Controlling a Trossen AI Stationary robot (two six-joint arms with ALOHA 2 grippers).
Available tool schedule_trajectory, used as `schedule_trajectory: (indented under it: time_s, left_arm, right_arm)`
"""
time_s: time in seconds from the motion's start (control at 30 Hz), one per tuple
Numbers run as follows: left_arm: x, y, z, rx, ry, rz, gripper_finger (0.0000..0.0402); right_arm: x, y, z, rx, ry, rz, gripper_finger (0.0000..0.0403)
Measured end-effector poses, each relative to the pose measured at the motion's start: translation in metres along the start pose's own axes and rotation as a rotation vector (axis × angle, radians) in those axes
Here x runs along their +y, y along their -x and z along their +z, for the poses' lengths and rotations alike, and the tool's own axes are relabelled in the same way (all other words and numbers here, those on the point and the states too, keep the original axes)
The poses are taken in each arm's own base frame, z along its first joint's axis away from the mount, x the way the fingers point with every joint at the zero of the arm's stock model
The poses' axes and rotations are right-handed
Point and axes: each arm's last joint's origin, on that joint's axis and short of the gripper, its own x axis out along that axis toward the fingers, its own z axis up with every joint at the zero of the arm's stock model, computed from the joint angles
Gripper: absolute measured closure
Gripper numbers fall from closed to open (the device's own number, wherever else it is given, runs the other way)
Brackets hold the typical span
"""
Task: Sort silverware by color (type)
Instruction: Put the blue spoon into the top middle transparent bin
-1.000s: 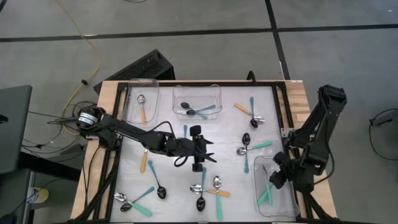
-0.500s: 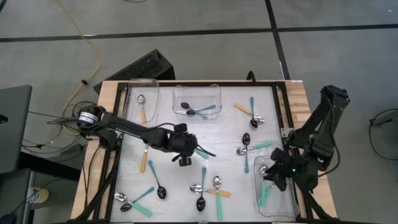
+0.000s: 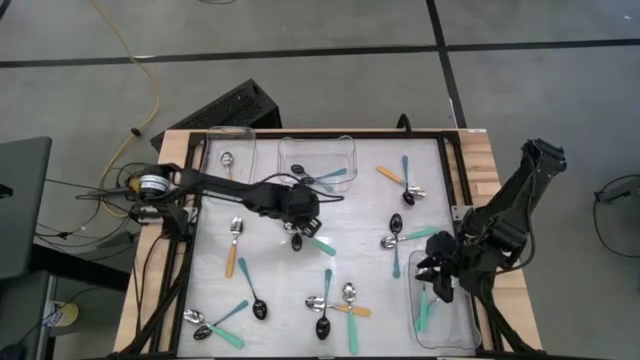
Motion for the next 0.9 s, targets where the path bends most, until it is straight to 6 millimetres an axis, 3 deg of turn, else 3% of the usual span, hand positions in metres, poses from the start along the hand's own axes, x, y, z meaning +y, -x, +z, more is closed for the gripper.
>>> schedule_trajectory:
  time_s: [0.17,0.3,0.63,0.9]
  left_arm:
    - [-0.003,-0.025,-0.009,0.042,0.077,0.061,0.0219]
    - [-0.003,-0.033,-0.013,0.05,0.142,0.097,0.0219]
    - [-0.011,-0.02,-0.004,0.051,0.16,0.096,0.0219]
    - [-0.012,-0.008,-0.007,0.049,0.205,0.198,0.0219]
  right_arm:
    - [0.0,-0.001,0.0,0.032,0.083,0.007,0.0219]
    - [-0.001,-0.001,-0.001,0.082,0.161,0.021,0.0219]
    - [-0.014,0.002,-0.005,0.165,0.316,-0.076,0.0219]
    - [-0.015,0.007,-0.005,0.175,0.235,-0.048,0.0219]
